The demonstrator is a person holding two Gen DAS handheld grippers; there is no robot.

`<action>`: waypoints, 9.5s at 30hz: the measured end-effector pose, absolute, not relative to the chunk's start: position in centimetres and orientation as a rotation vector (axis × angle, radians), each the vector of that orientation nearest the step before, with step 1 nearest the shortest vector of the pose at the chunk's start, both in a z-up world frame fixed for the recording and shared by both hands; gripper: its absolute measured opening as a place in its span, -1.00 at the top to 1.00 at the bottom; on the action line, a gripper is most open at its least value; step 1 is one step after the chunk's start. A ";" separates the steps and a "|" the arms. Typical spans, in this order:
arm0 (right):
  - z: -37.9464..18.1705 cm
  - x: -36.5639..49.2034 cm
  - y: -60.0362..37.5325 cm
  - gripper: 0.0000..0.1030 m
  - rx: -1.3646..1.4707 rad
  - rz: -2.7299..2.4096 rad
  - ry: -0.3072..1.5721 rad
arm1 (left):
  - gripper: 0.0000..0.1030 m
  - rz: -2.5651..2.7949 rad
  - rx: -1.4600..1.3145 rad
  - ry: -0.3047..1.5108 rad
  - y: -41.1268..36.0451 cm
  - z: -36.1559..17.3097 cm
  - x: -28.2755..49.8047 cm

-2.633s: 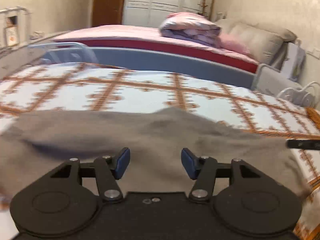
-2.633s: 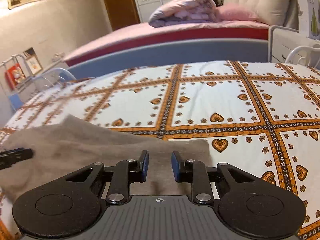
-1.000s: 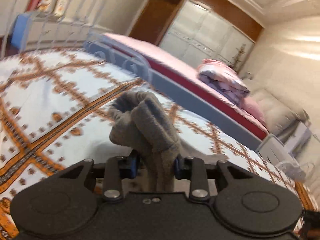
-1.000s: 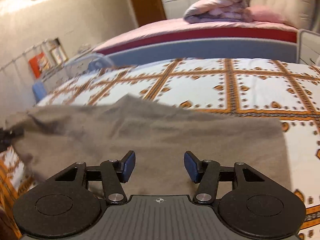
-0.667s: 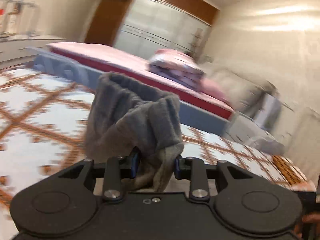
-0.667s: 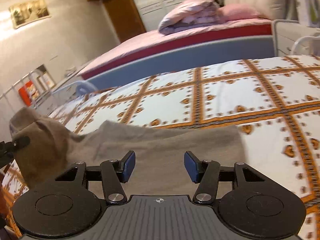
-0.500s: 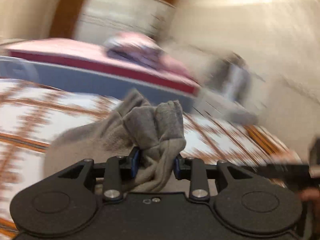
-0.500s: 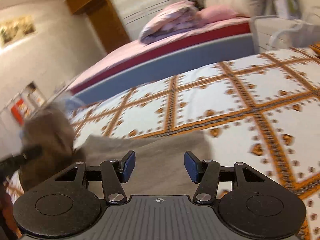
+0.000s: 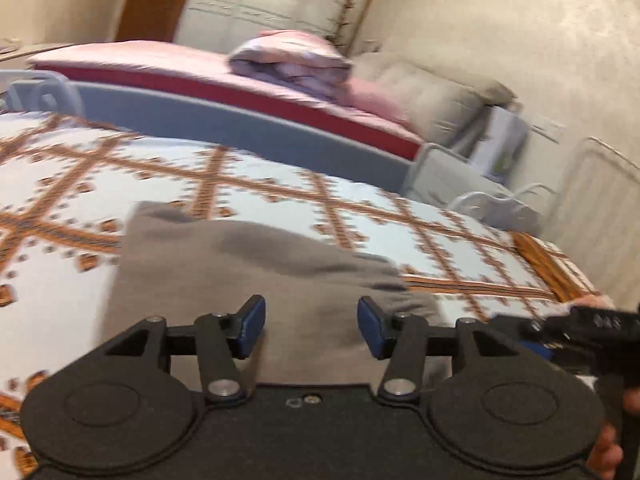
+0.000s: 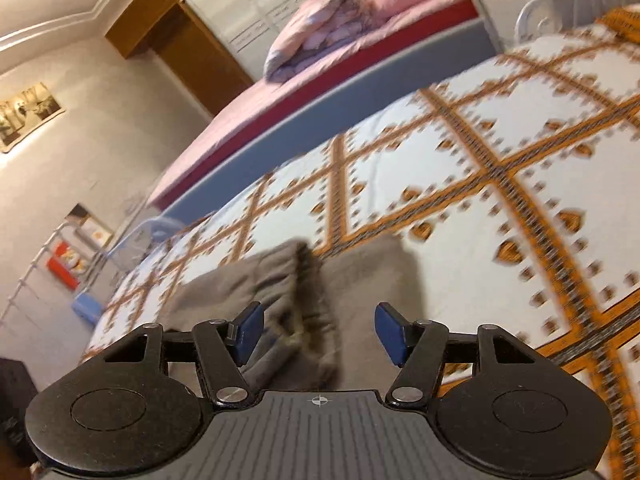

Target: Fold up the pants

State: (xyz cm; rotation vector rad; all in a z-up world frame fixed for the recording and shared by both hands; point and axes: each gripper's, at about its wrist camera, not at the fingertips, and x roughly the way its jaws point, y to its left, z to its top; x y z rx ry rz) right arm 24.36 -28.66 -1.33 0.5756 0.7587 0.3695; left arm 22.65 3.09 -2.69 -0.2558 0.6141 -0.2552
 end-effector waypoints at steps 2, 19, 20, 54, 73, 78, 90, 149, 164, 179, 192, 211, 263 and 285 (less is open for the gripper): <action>-1.6 24.3 -27.6 -0.20 0.559 0.390 0.783 | 0.18 -0.227 -0.237 0.634 3.9 -2.7 22.5; -1.2 23.3 -24.4 0.68 0.488 0.407 0.728 | 0.12 -0.123 -0.153 0.735 9.1 -3.3 21.3; -1.7 23.4 -24.5 0.67 0.493 0.389 0.757 | 0.12 -0.116 -0.150 0.741 9.3 -3.4 21.3; -6.5 25.0 -27.7 0.29 0.671 0.312 0.854 | -0.25 -0.052 -0.135 0.790 12.4 -4.2 21.2; -6.3 24.5 -29.0 0.24 0.656 0.321 0.887 | -0.28 -0.057 -0.006 0.819 11.7 -4.7 18.8; -5.8 24.1 -28.0 0.21 0.639 0.295 0.885 | -0.28 -0.030 -0.053 0.790 12.3 -3.9 18.1; -6.4 24.3 -28.1 0.20 0.636 0.300 0.906 | -0.24 -0.009 -0.017 0.785 10.7 -4.2 16.5; -1.4 21.7 -28.0 0.38 0.597 0.439 0.614 | 1.00 0.484 -0.346 0.520 13.0 -6.7 16.1; -4.5 23.6 -29.3 0.35 0.680 0.364 0.773 | -0.18 0.341 -0.162 0.548 6.7 -8.6 13.3; -4.8 23.2 -29.5 0.34 0.670 0.371 0.786 | -0.11 0.288 -0.066 0.537 3.5 -9.3 11.0; -5.1 23.3 -29.5 0.34 0.666 0.359 0.796 | -0.17 0.177 0.018 0.527 3.2 -8.6 16.7; -5.8 24.2 -27.8 0.40 0.560 0.356 0.830 | 0.37 0.131 0.029 0.603 6.3 -9.3 18.1; -6.0 22.3 -25.6 0.17 0.399 0.427 0.899 | -0.88 0.108 0.283 0.634 6.3 -6.8 8.0; -5.1 23.0 -29.8 -0.07 0.658 0.412 0.802 | -0.58 -0.079 -0.392 0.756 15.7 -4.9 14.7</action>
